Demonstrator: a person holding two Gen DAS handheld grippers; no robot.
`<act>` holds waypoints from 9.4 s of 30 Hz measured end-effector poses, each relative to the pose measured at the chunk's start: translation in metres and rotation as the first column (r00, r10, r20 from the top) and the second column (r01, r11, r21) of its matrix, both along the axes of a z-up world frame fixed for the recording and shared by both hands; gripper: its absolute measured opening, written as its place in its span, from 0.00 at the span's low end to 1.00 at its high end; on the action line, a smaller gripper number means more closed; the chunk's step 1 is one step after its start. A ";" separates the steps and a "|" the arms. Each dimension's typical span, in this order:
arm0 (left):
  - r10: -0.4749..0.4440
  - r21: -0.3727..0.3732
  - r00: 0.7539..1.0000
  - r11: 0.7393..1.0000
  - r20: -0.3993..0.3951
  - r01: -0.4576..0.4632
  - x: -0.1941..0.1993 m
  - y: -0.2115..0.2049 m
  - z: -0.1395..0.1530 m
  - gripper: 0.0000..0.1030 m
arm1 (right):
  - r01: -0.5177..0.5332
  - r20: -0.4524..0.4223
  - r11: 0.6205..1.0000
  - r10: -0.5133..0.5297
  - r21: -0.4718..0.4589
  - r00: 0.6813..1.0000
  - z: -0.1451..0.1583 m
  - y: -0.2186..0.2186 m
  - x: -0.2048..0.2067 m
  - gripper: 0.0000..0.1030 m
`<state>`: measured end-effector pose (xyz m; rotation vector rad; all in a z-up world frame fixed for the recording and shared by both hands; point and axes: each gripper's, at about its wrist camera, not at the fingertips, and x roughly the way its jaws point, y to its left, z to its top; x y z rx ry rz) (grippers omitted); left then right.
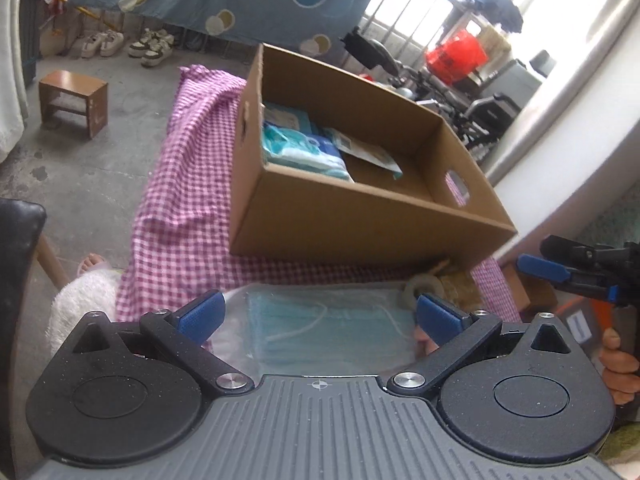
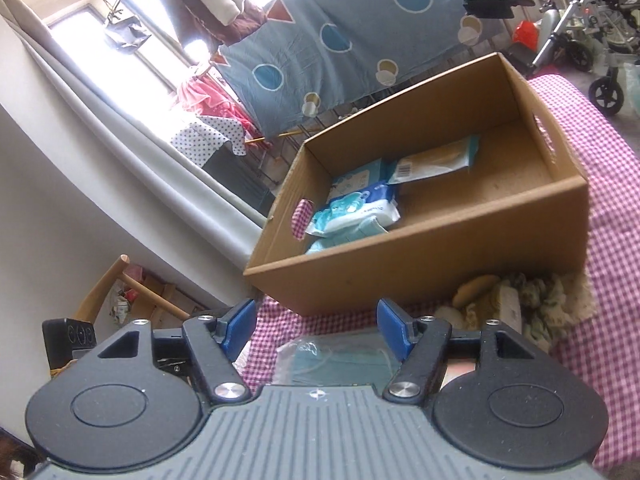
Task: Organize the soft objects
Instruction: 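Move both grippers down to the bag of blue face masks, then close the left gripper on the mask bag edge while the right gripper closes beside it, then lift the mask bag with both grippers and carry it over the box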
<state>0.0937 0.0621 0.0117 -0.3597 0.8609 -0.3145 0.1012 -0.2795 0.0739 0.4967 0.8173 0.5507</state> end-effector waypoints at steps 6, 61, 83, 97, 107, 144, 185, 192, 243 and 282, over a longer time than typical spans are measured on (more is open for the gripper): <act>-0.197 0.027 0.979 0.980 -0.046 0.198 -0.012 -0.051 -0.016 0.99 | 0.122 -0.022 0.993 -0.122 -0.011 0.992 -0.019 -0.032 -0.030 0.74; -0.357 -0.005 0.934 0.934 0.016 0.357 0.008 -0.111 -0.012 0.99 | 0.335 0.019 0.942 -0.335 -0.024 0.942 -0.032 -0.093 -0.049 0.81; -0.109 0.112 0.994 0.988 -0.025 0.111 0.061 -0.021 -0.054 0.98 | -0.268 -0.317 0.955 0.217 -0.125 0.923 -0.104 0.104 -0.014 0.86; -0.132 0.114 0.984 0.983 -0.119 0.145 0.076 -0.038 -0.080 0.97 | -0.203 -0.293 0.967 0.151 -0.155 0.944 -0.115 0.090 -0.015 0.87; -0.169 0.055 0.976 0.982 -0.140 0.178 0.070 -0.031 -0.080 0.98 | -0.098 -0.352 0.995 0.092 0.003 0.931 -0.122 0.059 -0.009 0.87; -0.160 -0.049 0.975 0.987 -0.152 0.154 0.024 -0.018 -0.084 0.99 | 0.065 -0.462 0.989 0.005 0.135 0.887 -0.131 0.031 0.003 0.93; -0.182 0.011 0.982 0.983 -0.043 0.183 -0.025 -0.008 -0.057 0.89 | 0.162 -0.430 0.985 -0.124 0.053 0.894 -0.129 0.029 -0.013 0.94; -0.258 0.043 0.960 0.963 -0.111 0.264 -0.003 -0.033 -0.072 0.69 | 0.174 -0.416 0.981 -0.125 0.081 0.901 -0.131 0.025 -0.017 0.89; -0.153 -0.091 0.974 0.986 -0.166 0.139 -0.042 -0.014 -0.069 0.06 | 0.028 -0.096 0.999 -0.030 -0.024 0.995 -0.099 0.044 -0.046 0.11; -0.266 0.028 0.947 0.961 -0.182 0.276 0.247 -0.204 -0.025 0.05 | -0.066 0.002 0.903 0.074 -0.424 0.997 -0.033 -0.041 0.257 0.13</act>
